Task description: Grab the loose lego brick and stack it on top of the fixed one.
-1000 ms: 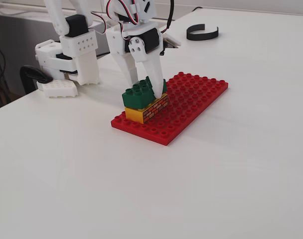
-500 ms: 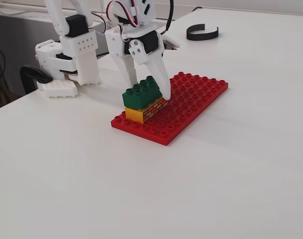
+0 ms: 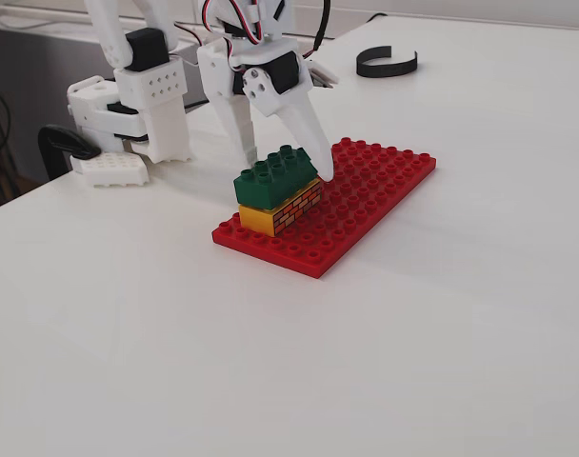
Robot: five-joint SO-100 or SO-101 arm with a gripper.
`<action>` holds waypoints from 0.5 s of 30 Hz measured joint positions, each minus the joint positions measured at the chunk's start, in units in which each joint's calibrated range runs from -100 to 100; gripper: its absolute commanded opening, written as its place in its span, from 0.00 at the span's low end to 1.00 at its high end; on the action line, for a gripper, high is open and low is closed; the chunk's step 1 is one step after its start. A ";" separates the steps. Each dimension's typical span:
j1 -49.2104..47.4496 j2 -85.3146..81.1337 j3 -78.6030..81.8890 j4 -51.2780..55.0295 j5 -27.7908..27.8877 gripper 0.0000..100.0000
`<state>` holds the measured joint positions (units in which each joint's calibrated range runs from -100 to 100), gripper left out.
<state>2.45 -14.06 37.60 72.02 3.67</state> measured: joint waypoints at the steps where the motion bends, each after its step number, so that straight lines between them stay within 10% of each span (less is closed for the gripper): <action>1: 0.00 0.00 -1.17 1.30 0.00 0.35; 15: -8.23 -12.65 -28.64 22.63 0.26 0.35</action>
<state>-5.79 -26.71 8.96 94.65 3.93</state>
